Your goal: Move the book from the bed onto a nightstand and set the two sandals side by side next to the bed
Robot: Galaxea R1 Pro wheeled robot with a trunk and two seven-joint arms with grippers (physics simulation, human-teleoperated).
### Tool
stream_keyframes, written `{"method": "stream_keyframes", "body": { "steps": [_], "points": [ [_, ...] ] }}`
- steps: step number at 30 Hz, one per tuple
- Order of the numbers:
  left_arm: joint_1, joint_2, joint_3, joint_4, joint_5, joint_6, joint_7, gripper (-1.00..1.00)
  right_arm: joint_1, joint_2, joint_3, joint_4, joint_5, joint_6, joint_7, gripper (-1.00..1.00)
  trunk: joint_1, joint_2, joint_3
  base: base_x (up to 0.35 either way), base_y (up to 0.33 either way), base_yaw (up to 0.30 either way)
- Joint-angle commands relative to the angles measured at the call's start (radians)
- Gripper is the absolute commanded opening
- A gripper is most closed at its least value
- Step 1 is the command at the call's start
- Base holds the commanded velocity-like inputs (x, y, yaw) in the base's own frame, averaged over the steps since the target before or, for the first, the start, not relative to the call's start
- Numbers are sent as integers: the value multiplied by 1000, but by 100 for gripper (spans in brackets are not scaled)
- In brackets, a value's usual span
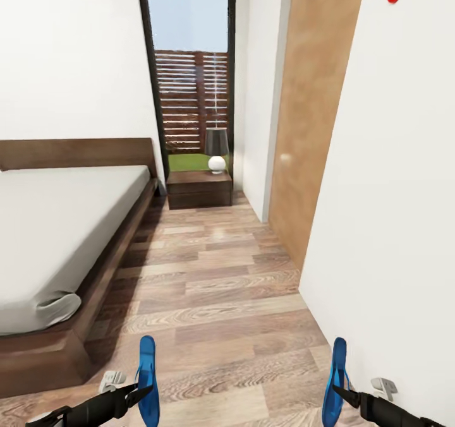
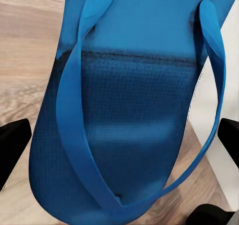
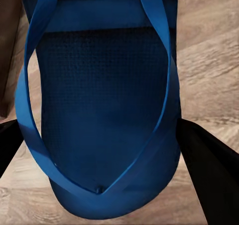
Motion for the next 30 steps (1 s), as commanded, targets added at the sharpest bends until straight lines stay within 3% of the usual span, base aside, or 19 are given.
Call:
{"method": "stream_keyframes", "body": {
  "steps": [1,14,30],
  "points": [
    [-1,0,-3,1,1,-10,-1,-100,0,0,-7,0,2,2,4,-100,0,0,-1,49,-13,277],
    [-1,0,-3,1,1,-10,-1,-100,0,0,-7,0,2,2,5,-100,0,0,-1,60,-2,274],
    [-1,0,-3,1,1,-9,-3,-100,0,0,-7,0,2,3,3,-100,0,0,-1,308,0,24]
  ]
}}
